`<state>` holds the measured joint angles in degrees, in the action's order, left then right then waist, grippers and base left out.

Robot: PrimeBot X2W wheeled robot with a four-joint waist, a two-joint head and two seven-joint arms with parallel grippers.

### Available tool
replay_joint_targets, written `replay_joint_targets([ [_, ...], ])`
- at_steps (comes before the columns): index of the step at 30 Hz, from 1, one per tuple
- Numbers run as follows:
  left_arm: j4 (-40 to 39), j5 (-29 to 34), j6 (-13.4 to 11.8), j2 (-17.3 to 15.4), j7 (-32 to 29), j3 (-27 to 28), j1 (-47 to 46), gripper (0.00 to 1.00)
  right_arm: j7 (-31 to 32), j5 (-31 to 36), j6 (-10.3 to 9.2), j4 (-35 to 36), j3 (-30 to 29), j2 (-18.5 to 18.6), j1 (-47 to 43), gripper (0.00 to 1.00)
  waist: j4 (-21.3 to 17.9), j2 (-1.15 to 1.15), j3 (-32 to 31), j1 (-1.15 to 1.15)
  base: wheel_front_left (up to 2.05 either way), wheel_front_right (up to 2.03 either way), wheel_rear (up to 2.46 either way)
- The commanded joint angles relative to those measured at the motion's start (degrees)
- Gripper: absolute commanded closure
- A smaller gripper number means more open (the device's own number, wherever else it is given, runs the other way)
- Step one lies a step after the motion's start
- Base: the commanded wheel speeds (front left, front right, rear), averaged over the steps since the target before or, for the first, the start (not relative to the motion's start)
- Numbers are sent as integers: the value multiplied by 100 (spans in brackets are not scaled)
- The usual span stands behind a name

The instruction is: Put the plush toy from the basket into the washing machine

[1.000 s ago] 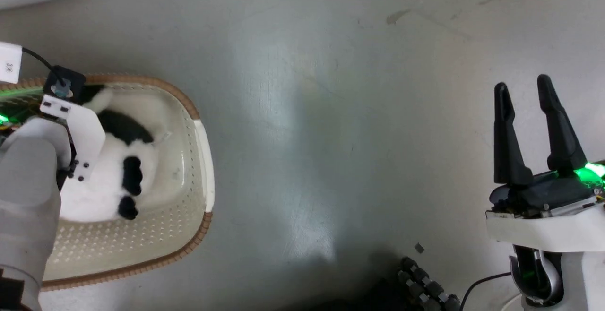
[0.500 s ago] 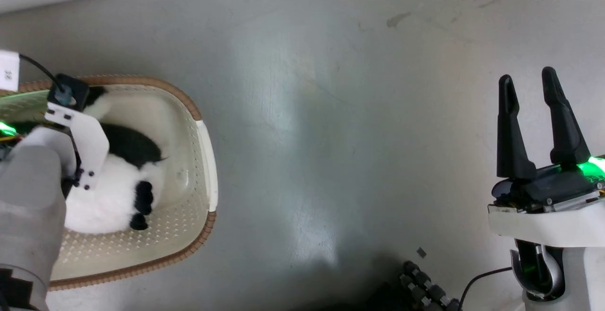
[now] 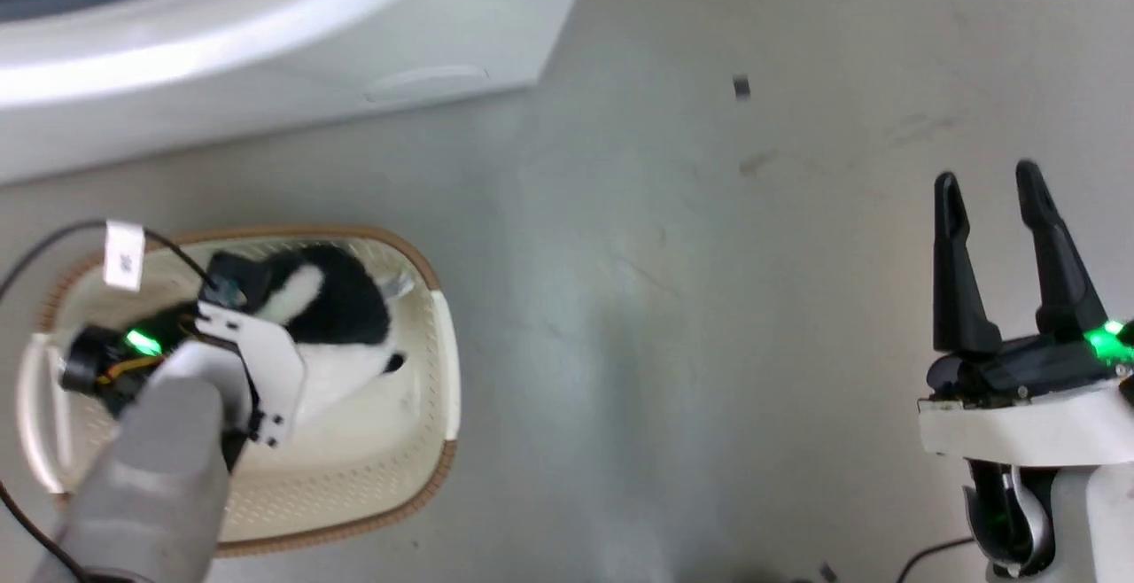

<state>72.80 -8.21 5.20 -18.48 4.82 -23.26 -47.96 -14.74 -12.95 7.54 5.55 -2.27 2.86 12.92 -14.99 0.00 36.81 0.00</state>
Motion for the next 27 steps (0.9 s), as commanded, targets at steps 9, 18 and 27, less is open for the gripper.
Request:
replay_joint_targets([
  [9, -35, -238, 30, 335, 695, 40, 521, 100, -26, 233, -5, -103, -145, 1, -391, 0, 609, 0, -1324, 0, 0, 0, 0],
  [18, -598, -500, 9, 570, 1006, 176, 1152, 100, -26, 390, -5, -149, -267, 1, -751, 0, 988, 0, -2065, 0, 0, 0, 0],
  [27, -2944, -695, -65, 524, 1017, 630, 2077, 100, -26, 447, -5, -155, -342, 1, -1031, 0, 1206, 0, -2481, 0, 0, 0, 0],
])
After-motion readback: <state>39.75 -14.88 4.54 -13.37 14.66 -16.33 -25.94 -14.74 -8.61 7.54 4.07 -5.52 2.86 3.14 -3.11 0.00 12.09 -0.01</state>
